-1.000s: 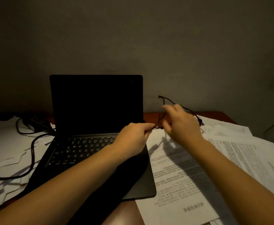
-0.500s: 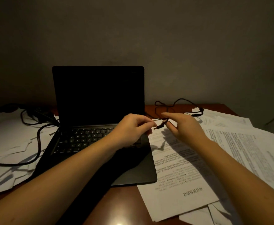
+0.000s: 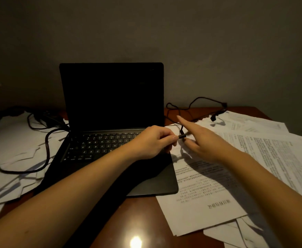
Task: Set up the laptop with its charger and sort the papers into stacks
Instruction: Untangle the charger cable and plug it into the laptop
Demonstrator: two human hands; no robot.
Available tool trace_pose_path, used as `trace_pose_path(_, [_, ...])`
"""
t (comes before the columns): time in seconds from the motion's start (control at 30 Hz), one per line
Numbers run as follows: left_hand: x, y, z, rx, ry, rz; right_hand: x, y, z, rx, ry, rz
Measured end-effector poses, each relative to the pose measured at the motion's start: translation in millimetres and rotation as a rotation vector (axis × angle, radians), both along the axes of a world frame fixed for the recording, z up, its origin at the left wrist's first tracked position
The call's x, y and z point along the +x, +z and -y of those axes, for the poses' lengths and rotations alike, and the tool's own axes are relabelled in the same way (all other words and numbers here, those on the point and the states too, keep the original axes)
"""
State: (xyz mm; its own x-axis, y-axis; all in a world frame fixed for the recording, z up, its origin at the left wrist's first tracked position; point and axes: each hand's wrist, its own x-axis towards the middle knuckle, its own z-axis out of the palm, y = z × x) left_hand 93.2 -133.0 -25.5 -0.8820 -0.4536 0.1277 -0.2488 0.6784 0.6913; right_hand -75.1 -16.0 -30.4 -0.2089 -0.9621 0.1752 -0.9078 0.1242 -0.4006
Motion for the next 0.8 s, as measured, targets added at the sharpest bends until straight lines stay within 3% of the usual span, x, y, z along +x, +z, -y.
trace_pose_path(0.1, [2,-5,6,-0.061,0.06,0.03,2,2,-6,-0.083,0.035,-0.244])
trace_pose_path(0.27, [-1,-11,4,-0.06,0.059,0.044,2,-8,-4,-0.211,0.18,-0.357])
trace_pose_path(0.4, [-3,-17,7,-0.126,0.074,0.03,1,-14,-1,-0.235,0.171,-0.364])
trace_pose_path(0.53, [-2,-24,19,-0.509,0.115,0.224,-6,-23,1,-0.177,0.023,-0.31])
trace_pose_path(0.6, [2,-32,26,-0.602,0.152,0.249,-9,-26,4,-0.118,-0.019,-0.279])
trace_pose_path(0.8, [4,-45,33,-0.679,0.166,0.29,-3,-28,22,-0.039,-0.003,-0.266])
